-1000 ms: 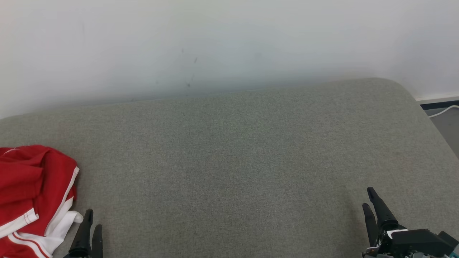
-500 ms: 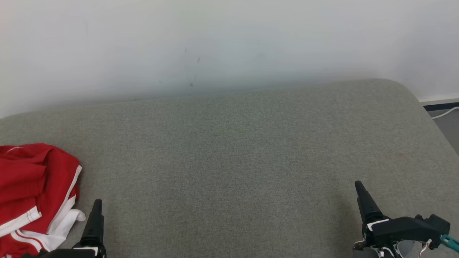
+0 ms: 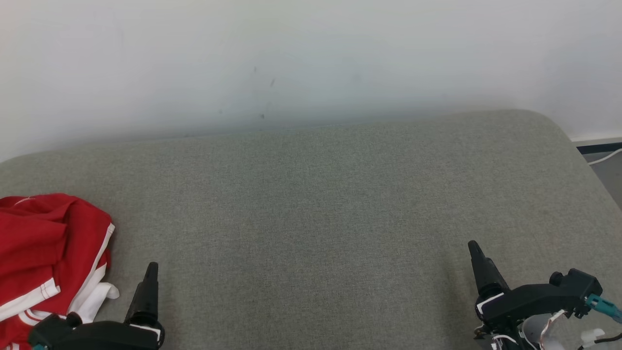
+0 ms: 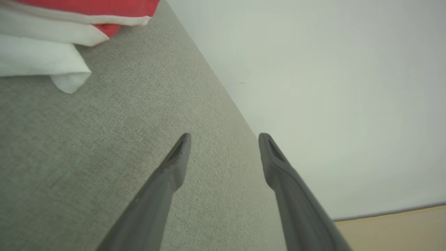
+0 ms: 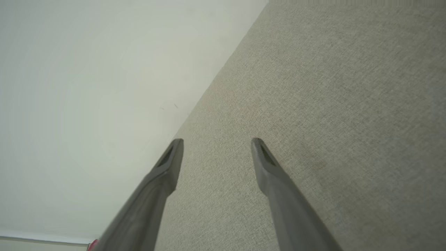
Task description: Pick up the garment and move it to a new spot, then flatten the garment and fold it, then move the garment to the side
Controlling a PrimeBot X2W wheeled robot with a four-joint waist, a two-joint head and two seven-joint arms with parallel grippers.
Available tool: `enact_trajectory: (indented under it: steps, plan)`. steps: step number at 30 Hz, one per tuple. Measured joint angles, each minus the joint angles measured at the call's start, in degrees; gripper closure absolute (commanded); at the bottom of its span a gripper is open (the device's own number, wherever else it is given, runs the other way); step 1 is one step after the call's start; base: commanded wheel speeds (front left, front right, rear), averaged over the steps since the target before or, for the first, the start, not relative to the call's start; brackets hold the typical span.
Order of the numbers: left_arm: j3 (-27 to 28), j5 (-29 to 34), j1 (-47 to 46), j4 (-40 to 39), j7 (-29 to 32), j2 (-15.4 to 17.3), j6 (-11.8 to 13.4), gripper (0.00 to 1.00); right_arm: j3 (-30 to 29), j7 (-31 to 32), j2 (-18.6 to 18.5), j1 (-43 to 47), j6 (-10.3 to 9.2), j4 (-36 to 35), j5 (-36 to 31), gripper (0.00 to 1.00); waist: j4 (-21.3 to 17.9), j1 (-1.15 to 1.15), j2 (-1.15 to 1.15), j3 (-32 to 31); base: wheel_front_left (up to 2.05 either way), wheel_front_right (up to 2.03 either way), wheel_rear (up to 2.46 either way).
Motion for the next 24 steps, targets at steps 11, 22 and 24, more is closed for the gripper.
enact_trajectory:
  steps: [11, 22, 24]
  plan:
    - [-4.9, 11.0, -1.4, 0.9, -2.3, 2.6, 2.7, 0.0, 2.6, -2.4, -1.0, -1.4, -1.52, 1.4, -11.6, 0.0, 0.4, 0.0, 0.0, -0.3, 0.0, 0.0, 0.0]
    - [-7.2, 19.2, -2.3, 1.6, -4.5, 4.4, 5.4, 0.0, 2.5, -4.4, -0.9, -2.4, -3.02, 2.8, -22.0, 0.0, 0.5, 0.0, 0.0, -0.3, 0.0, 0.0, 0.0]
    - [-7.9, 21.6, -2.6, 1.6, -4.8, 5.0, 5.4, 0.0, 2.5, -4.9, -0.9, -2.7, -3.31, 3.1, -24.4, 0.0, 0.5, 0.0, 0.0, -0.3, 0.0, 0.0, 0.0]
